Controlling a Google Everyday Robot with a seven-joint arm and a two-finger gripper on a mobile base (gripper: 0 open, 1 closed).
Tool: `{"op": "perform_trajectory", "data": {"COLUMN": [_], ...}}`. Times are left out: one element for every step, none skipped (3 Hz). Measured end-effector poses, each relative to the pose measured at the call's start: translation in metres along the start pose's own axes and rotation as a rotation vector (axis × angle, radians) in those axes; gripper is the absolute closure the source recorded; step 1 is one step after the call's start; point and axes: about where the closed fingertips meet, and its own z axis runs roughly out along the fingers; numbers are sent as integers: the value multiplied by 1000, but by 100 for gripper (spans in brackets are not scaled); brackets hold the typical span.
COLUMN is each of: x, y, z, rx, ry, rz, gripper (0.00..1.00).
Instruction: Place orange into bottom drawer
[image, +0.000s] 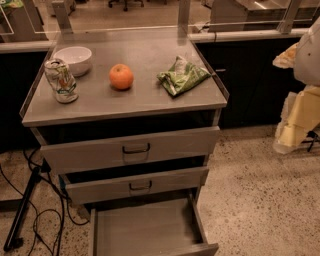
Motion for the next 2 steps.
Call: {"op": "perform_trajectory", "data": {"x": [0,-16], "y": [0,-5], "z": [0,4], "rx": [0,1], "ry": [0,-18], "rz": [0,-43], "gripper": [0,0]}}
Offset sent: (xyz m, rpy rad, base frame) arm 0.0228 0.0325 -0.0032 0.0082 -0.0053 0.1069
